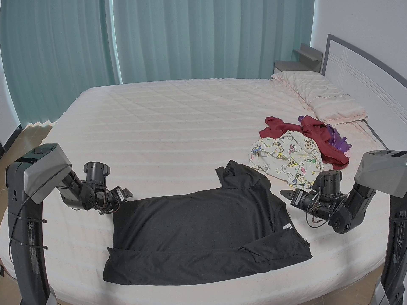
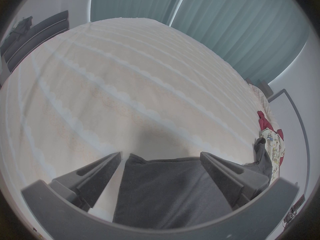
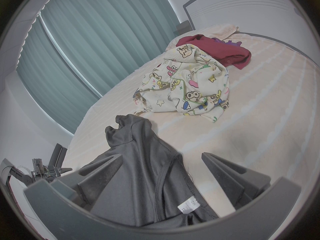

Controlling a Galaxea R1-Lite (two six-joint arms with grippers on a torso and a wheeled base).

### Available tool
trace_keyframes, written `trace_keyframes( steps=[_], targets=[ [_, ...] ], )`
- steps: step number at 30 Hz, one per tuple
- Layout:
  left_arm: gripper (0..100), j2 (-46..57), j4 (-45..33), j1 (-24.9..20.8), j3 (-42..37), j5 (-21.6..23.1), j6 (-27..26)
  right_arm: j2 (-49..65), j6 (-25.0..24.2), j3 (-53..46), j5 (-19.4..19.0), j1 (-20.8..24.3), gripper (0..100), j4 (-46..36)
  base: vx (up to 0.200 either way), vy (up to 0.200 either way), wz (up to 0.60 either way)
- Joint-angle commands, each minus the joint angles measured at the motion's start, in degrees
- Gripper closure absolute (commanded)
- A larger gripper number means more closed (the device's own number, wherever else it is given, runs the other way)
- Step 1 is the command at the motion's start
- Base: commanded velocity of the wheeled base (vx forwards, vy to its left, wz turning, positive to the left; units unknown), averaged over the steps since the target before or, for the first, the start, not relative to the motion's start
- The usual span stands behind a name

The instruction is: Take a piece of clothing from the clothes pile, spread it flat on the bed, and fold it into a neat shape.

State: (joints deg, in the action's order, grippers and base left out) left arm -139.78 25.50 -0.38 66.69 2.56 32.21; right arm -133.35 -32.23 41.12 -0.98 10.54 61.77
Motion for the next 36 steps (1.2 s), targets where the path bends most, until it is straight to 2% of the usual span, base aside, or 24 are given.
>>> trace_keyframes(
  steps=[1,8,9,14,18,22,27,35,36],
  targets=[
    [0,-2.1,0.9,0.0,0.5,0.2,-0.3,-0.5,0.1,3.4,-0.3,0.3,0,-2.1,0.0,0.0,0.0],
    [0,-2.5,3.0,0.3,0.0,2.9,-1.4,-1.9,0.1,11.2,-0.8,0.6,0,-8.2,0.0,0.0,0.0],
    [100,-2.5,3.5,0.4,0.1,3.4,-1.2,-2.4,0.1,12.8,-1.0,0.6,0,-9.6,0.0,0.0,0.0],
    [100,-2.6,8.1,0.9,-1.2,4.6,-0.7,-4.6,0.1,19.3,-3.6,0.7,0,-14.7,0.0,0.0,0.0],
    [100,-2.4,13.4,1.2,-2.9,4.6,2.7,-8.1,1.2,26.9,-4.1,0.7,0,-21.4,0.0,0.0,0.0],
    [100,-1.4,13.8,1.2,-3.5,4.5,5.2,-10.6,2.5,33.0,-4.4,0.7,0,-24.9,0.0,0.0,0.0],
    [100,3.0,13.3,1.8,-6.1,4.2,5.2,-14.2,3.6,37.3,-4.3,0.7,0,-25.5,0.0,0.0,0.0],
    [100,2.5,13.0,2.7,-9.3,4.9,-1.4,-14.5,3.5,37.2,-4.3,2.1,0,-24.9,0.0,0.0,0.0],
    [0,2.0,13.1,2.7,-9.0,5.4,-1.5,-14.4,3.5,37.1,-4.3,2.3,0,-24.9,0.0,0.0,0.0]
  ],
)
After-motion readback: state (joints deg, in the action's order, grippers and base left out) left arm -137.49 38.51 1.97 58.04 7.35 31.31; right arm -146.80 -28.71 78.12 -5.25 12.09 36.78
